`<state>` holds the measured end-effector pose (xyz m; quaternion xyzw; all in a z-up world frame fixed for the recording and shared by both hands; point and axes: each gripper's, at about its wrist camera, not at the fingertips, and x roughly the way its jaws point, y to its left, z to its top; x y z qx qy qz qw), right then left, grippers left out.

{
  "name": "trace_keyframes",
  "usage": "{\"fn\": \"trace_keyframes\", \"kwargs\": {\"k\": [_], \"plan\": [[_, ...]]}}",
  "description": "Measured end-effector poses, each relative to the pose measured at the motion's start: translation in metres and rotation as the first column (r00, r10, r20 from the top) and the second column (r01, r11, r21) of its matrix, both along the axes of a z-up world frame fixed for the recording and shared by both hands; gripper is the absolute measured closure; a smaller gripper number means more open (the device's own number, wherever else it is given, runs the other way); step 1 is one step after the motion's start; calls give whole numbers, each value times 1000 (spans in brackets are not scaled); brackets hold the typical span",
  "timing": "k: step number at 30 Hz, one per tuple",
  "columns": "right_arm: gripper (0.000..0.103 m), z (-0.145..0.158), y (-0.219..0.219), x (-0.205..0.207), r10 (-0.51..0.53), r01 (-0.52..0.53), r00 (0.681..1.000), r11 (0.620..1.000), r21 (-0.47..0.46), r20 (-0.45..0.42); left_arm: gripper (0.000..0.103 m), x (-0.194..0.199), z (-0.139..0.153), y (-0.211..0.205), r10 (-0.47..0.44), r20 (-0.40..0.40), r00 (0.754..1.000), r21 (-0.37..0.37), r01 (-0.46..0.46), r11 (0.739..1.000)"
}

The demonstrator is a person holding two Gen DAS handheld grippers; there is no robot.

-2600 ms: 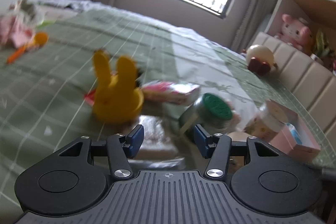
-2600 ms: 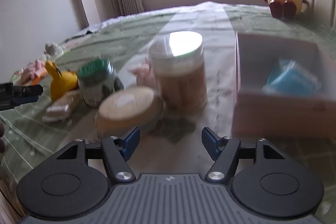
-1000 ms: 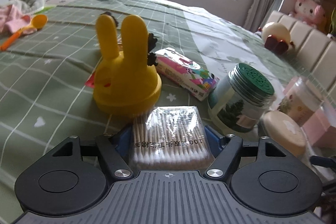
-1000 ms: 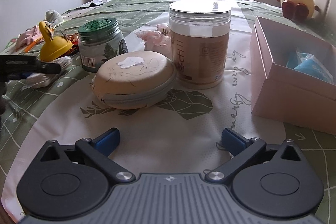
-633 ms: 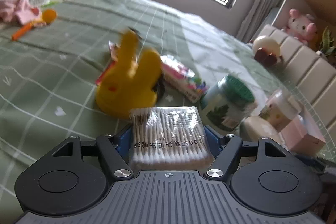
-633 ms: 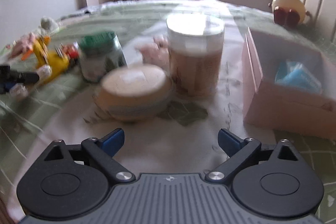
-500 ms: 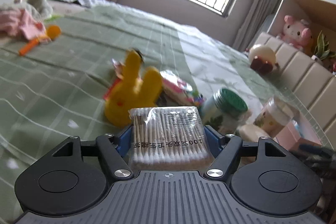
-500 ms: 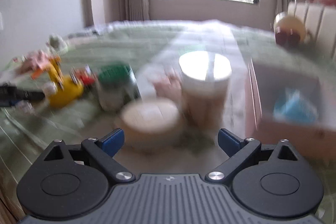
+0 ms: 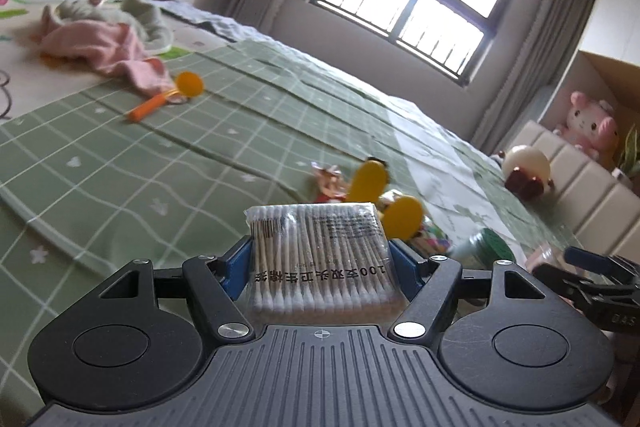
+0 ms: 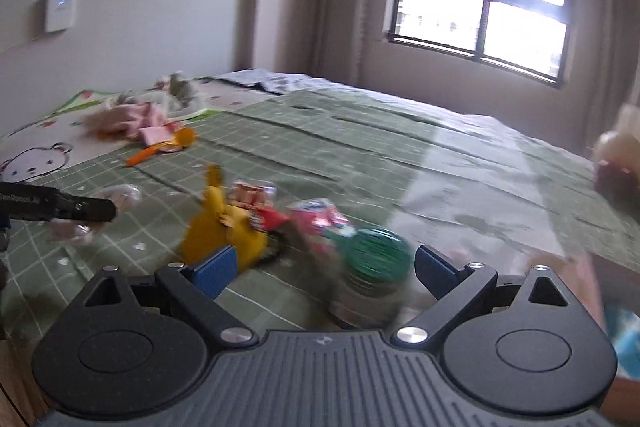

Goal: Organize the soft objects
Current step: 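Grasp the yellow bunny toy with the right gripper while the left gripper holds the swabs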

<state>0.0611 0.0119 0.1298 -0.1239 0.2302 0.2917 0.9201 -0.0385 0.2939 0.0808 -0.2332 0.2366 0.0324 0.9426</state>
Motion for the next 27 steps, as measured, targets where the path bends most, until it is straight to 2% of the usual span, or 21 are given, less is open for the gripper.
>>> {"fn": "trace_keyframes", "kwargs": {"k": [4, 7, 13, 18, 21, 22, 23, 27], "plan": [[12, -5, 45, 14, 53, -54, 998, 998, -19, -30, 27, -8, -7, 19, 19, 6, 1000, -28, -19, 999], [21, -10, 70, 32, 60, -61, 995, 998, -7, -86, 27, -13, -12, 32, 38, 10, 999, -46, -38, 998], [22, -23, 103, 62, 70, -75, 980, 997, -21, -185, 27, -17, -18, 48, 63, 11, 998, -76, -62, 995], [42, -34, 117, 74, 67, -80, 966, 996, -42, -251, 27, -20, -22, 53, 66, 9, 998, -87, -65, 994], [59, -37, 121, 79, 64, -81, 960, 996, -49, -272, 27, -21, -24, 55, 70, 6, 998, -91, -69, 993], [75, -37, 122, 80, 69, -87, 958, 995, -54, -278, 27, -21, -24, 55, 71, 5, 997, -92, -70, 993], [84, -36, 121, 80, 78, -98, 955, 994, -56, -287, 27, -21, -25, 55, 72, 3, 997, -93, -71, 993], [85, -17, 109, 82, 104, -112, 944, 994, -9, -312, 27, -17, -18, 50, 62, 6, 998, -85, -62, 994]]}}
